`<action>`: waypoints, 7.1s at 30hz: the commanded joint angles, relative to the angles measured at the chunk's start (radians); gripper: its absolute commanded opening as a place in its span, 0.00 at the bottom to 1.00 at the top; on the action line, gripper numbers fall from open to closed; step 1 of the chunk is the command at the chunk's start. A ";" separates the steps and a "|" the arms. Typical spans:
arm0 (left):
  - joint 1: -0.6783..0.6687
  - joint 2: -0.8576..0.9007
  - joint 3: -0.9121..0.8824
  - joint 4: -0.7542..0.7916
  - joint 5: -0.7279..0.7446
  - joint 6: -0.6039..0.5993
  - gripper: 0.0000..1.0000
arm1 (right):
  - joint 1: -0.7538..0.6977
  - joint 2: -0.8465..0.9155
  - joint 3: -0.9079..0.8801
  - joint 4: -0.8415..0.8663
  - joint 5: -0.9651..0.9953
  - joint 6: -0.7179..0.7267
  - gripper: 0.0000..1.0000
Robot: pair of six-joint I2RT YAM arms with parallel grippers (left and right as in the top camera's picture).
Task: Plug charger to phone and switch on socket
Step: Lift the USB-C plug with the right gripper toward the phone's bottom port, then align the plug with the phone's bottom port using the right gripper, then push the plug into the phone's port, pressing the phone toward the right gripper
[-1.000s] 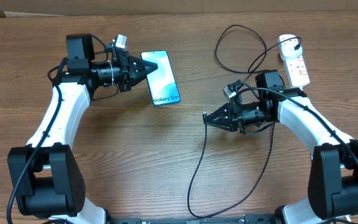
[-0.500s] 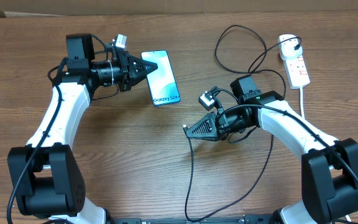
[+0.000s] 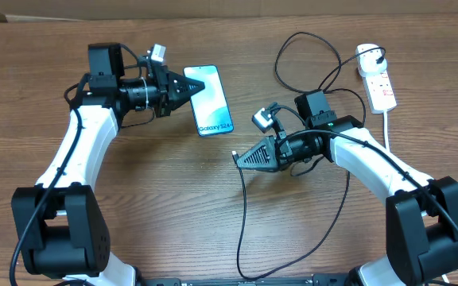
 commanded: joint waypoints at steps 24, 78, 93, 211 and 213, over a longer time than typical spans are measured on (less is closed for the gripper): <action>-0.023 -0.003 0.010 0.055 -0.030 -0.140 0.04 | 0.032 -0.025 0.021 0.499 0.027 0.578 0.04; -0.023 -0.003 0.010 0.129 0.037 -0.218 0.04 | 0.029 -0.025 0.021 0.739 0.063 0.802 0.04; -0.010 -0.003 0.010 0.129 0.053 -0.218 0.04 | 0.024 -0.025 0.021 0.736 0.063 0.809 0.04; -0.015 -0.003 0.010 0.129 0.056 -0.253 0.04 | 0.021 -0.025 0.020 0.766 0.056 0.864 0.04; -0.015 -0.003 0.010 0.129 0.056 -0.253 0.04 | 0.021 -0.025 0.020 0.766 0.056 0.864 0.04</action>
